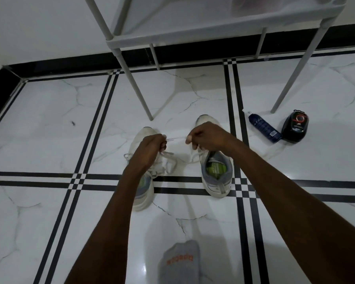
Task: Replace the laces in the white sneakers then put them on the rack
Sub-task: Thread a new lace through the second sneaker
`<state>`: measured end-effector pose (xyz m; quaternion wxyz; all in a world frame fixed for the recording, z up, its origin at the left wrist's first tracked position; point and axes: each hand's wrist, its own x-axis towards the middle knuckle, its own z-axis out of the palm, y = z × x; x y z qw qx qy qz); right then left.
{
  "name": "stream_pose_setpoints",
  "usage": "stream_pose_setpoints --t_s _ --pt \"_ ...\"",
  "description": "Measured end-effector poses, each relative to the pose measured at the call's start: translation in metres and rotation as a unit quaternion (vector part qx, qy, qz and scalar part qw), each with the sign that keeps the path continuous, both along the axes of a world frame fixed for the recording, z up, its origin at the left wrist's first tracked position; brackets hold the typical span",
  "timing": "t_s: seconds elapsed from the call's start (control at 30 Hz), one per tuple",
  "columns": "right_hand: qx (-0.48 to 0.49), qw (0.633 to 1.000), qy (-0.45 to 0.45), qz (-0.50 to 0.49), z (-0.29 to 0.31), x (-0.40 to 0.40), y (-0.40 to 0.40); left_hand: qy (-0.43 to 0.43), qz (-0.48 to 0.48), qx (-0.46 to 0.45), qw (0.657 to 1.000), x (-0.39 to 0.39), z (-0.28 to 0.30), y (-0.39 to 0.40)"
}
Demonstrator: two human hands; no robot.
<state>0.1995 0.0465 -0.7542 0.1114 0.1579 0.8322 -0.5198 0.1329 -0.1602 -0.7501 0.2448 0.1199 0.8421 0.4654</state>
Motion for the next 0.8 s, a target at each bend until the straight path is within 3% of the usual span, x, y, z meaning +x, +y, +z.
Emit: stream_pose_setpoints --t_s 0.07,0.13,0.23,0.3,0.37,0.4,0.47,0.53,0.57,0.63,0.7,0.77,0.8 --pt "-0.005 0.978 0.055 -0.199 -0.007 -0.005 0.004 -0.002 0.009 -0.003 1.000 -0.001 0.001 -0.009" --pt "0.009 0.964 0.088 -0.252 -0.009 -0.005 0.003 -0.004 0.004 -0.004 1.000 0.000 -0.002 -0.010" --pt "0.013 0.996 0.073 -0.047 -0.006 -0.004 -0.011 0.018 -0.035 -0.012 0.999 0.004 -0.004 -0.004" --pt "0.020 0.995 0.042 0.084 0.002 -0.004 -0.020 0.025 -0.054 -0.017 0.998 0.005 -0.003 0.002" --pt "0.026 0.991 0.006 0.134 0.005 -0.004 -0.026 0.028 -0.056 -0.021 0.998 0.005 -0.001 0.005" --pt "0.023 0.995 0.006 0.096 0.004 -0.004 -0.026 0.026 -0.055 -0.022 0.998 0.005 -0.003 0.005" --pt "0.021 0.994 0.062 -0.093 -0.006 -0.002 -0.018 0.015 -0.042 -0.011 0.999 0.005 -0.007 0.003" --pt "0.033 0.949 0.143 -0.280 -0.013 0.001 -0.001 -0.003 -0.024 0.014 1.000 0.006 -0.013 -0.002" --pt "0.039 0.937 0.159 -0.309 -0.015 0.001 0.006 -0.006 -0.020 0.021 1.000 0.006 -0.015 -0.004" --pt "0.004 0.966 0.138 -0.220 -0.013 0.003 0.010 0.001 -0.023 0.013 1.000 0.007 -0.018 -0.004" --pt "0.006 0.995 0.080 -0.050 -0.005 0.004 -0.002 0.015 -0.034 0.006 0.999 0.008 -0.017 0.003" --pt "0.035 0.996 0.039 0.067 -0.004 0.007 -0.018 0.014 -0.047 0.012 0.999 0.010 -0.013 0.011" --pt "0.037 0.996 0.039 0.070 -0.007 0.007 -0.022 0.012 -0.056 0.014 0.998 0.011 -0.011 0.015"
